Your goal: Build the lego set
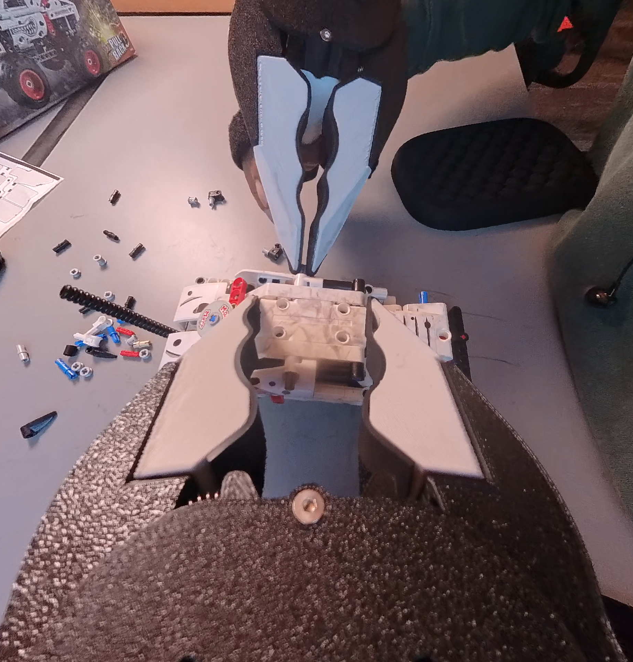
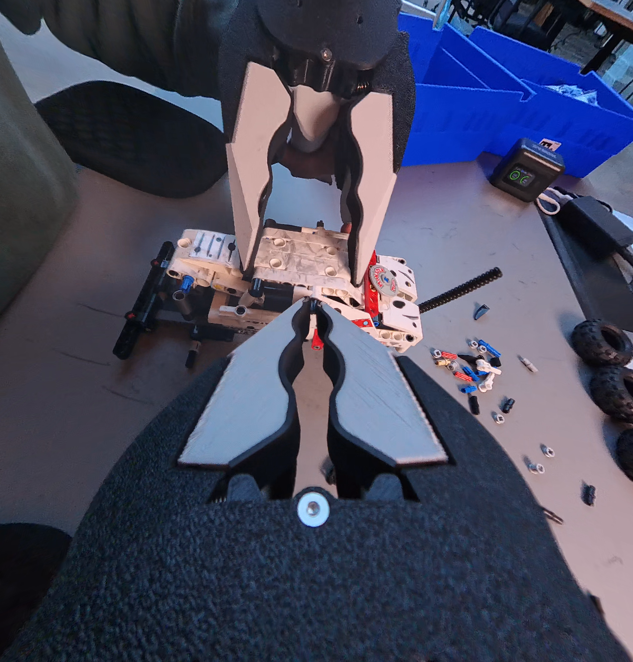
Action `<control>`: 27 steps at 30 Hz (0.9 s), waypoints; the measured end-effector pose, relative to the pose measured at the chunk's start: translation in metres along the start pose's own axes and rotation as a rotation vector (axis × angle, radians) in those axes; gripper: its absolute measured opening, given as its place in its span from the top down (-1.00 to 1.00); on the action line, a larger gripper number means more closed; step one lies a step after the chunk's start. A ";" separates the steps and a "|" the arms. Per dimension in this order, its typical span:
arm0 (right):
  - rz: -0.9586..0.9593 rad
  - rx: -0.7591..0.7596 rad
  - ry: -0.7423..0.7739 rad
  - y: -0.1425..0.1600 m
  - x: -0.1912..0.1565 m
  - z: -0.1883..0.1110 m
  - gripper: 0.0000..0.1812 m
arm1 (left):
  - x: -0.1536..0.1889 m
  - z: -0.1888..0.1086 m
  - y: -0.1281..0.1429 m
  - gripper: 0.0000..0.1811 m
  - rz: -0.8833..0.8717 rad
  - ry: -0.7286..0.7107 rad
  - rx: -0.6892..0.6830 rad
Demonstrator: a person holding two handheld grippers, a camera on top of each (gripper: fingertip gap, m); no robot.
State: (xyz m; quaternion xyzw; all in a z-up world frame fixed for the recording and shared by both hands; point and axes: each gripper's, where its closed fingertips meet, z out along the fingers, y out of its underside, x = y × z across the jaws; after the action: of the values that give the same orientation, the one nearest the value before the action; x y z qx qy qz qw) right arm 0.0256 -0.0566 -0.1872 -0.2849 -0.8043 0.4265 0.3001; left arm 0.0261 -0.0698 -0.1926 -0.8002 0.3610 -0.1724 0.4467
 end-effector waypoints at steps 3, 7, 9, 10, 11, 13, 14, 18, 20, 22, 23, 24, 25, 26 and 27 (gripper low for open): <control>0.001 -0.004 0.001 0.001 0.000 -0.001 1.00 | 0.000 0.000 0.000 0.38 0.000 -0.001 0.008; 0.010 0.014 0.012 0.000 0.000 -0.001 1.00 | 0.000 0.000 0.000 0.38 -0.007 0.003 0.019; 0.025 0.028 0.009 0.000 0.000 -0.001 1.00 | 0.000 -0.001 0.000 0.38 -0.010 0.005 0.021; 0.031 0.033 0.007 0.000 0.000 -0.002 1.00 | 0.000 -0.001 0.000 0.38 -0.010 0.005 0.022; 0.044 0.045 0.010 -0.001 0.002 -0.003 1.00 | 0.000 -0.001 0.001 0.38 -0.012 0.006 0.021; 0.071 0.020 0.010 0.010 0.005 -0.010 1.00 | -0.004 -0.007 0.004 0.39 -0.023 -0.010 0.019; 0.088 0.020 0.030 0.016 0.007 -0.015 1.00 | -0.004 -0.008 0.005 0.39 -0.026 -0.015 0.025; 0.263 0.165 0.038 0.003 0.006 -0.028 1.00 | -0.005 -0.006 0.003 0.38 -0.036 -0.019 0.043; 0.429 0.340 -0.002 -0.020 0.008 -0.036 1.00 | -0.006 -0.003 0.001 0.38 -0.036 -0.031 0.043; 0.622 0.546 -0.057 -0.042 0.016 -0.053 0.95 | -0.007 0.000 -0.001 0.38 -0.039 -0.045 0.043; 0.721 0.645 -0.102 -0.050 0.020 -0.062 0.84 | -0.008 0.001 -0.002 0.38 -0.040 -0.053 0.044; 0.808 0.733 -0.151 -0.057 0.023 -0.070 0.79 | -0.007 0.001 -0.002 0.38 -0.040 -0.060 0.046; 0.878 0.816 -0.190 -0.063 0.025 -0.079 0.77 | -0.007 0.002 -0.003 0.38 -0.042 -0.068 0.050; 0.935 0.893 -0.215 -0.066 0.028 -0.088 0.75 | -0.008 0.002 -0.003 0.38 -0.047 -0.075 0.056; 0.979 0.959 -0.239 -0.070 0.030 -0.096 0.70 | -0.008 0.002 -0.004 0.38 -0.057 -0.081 0.062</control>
State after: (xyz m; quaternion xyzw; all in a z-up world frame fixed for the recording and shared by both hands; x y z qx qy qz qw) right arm 0.0612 -0.0188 -0.0767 -0.4020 -0.3336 0.8494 0.0753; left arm 0.0237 -0.0617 -0.1900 -0.8023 0.3141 -0.1638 0.4805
